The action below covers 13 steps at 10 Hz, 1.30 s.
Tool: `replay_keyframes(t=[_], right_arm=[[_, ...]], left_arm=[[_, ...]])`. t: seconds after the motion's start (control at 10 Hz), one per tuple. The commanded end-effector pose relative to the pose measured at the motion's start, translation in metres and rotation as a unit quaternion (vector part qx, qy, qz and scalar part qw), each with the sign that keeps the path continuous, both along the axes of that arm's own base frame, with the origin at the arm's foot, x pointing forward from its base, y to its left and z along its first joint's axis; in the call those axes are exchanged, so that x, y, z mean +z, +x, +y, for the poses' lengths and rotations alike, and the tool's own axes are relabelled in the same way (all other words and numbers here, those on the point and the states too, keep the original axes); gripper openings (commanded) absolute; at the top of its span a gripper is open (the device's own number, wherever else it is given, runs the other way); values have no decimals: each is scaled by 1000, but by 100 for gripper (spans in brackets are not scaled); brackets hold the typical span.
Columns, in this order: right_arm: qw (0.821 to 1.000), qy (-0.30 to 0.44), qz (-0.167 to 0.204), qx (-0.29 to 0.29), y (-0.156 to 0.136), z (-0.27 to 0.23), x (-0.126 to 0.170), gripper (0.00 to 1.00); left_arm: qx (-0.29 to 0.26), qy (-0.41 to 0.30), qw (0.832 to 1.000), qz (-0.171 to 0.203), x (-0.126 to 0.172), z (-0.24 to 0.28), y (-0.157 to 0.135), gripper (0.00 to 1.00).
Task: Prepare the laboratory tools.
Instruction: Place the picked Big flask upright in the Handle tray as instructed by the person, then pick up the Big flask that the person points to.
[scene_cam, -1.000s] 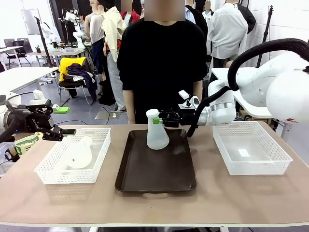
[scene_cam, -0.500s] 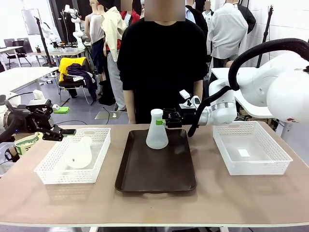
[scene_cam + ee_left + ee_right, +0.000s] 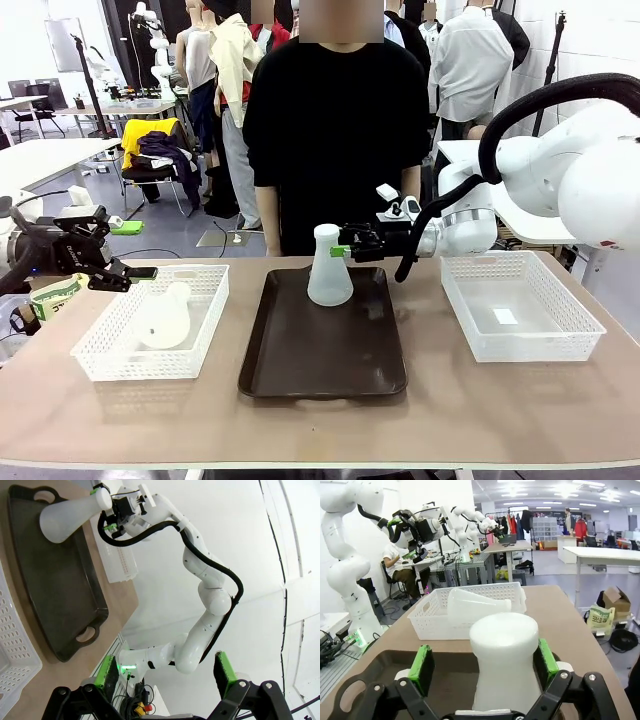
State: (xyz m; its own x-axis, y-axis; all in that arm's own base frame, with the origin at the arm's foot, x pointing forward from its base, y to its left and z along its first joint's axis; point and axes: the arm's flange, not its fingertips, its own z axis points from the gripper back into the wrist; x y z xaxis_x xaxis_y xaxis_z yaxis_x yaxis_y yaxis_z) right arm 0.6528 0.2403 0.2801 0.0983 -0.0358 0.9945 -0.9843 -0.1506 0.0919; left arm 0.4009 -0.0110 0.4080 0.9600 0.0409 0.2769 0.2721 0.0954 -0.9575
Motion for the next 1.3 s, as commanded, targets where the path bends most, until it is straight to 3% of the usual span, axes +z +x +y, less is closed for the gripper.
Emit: replay_keyframes(t=[0.0, 0.1, 1.0, 1.2], right_arm=[[999, -22, 28, -12, -10, 1, 8, 100], [1000, 0, 0, 0, 0, 0, 0, 100], [1000, 0, 0, 0, 0, 0, 0, 100], [1000, -27, -4, -3, 0, -1, 3, 100]], left_arm=[[0, -4, 1000, -2, 2, 0, -1, 100], [0, -4, 1000, -2, 2, 0, -1, 100], [0, -4, 1000, -2, 2, 0, -1, 100], [0, -4, 1000, -2, 2, 0, -1, 100]])
